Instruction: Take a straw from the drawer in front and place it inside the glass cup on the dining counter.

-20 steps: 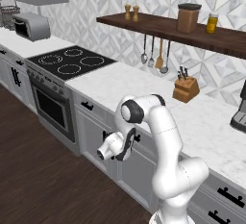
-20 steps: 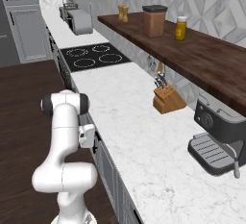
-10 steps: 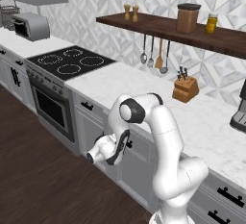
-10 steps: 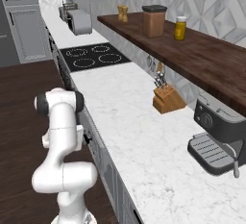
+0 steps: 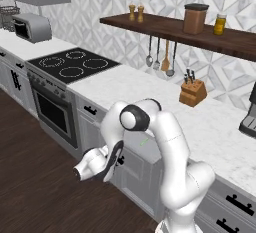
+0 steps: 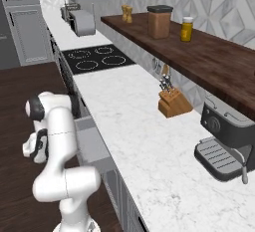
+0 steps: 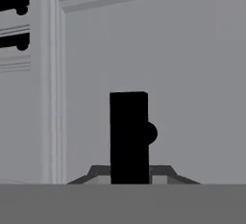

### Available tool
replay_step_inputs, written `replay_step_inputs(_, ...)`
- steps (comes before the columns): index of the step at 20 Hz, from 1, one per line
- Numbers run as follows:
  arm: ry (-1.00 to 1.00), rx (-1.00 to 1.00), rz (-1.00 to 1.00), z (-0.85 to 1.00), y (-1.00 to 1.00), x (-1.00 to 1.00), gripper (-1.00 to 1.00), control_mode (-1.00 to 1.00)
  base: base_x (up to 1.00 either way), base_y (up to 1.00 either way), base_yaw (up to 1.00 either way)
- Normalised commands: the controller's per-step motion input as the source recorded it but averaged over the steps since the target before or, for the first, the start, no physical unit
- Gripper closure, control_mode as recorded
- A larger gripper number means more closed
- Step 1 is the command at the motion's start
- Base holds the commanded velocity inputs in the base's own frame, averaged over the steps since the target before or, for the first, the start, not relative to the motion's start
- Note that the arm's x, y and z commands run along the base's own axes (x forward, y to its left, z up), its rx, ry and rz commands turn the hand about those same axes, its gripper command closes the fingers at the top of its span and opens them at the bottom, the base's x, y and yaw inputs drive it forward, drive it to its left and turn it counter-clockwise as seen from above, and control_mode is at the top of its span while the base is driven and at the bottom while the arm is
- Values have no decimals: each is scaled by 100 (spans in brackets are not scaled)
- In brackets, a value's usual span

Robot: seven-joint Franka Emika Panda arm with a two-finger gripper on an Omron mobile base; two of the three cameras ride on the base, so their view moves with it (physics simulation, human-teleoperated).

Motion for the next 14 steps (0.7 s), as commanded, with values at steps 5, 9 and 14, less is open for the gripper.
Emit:
replay_step_inputs(5, 6, 0, 1, 0, 100, -37, 100, -100, 0, 0, 0)
replay_step_inputs(9, 8, 0, 0, 0, 100, -32, 100, -100, 0, 0, 0)
replay_step_inputs(14, 9, 0, 0, 0, 100, -29, 100, -100, 0, 0, 0)
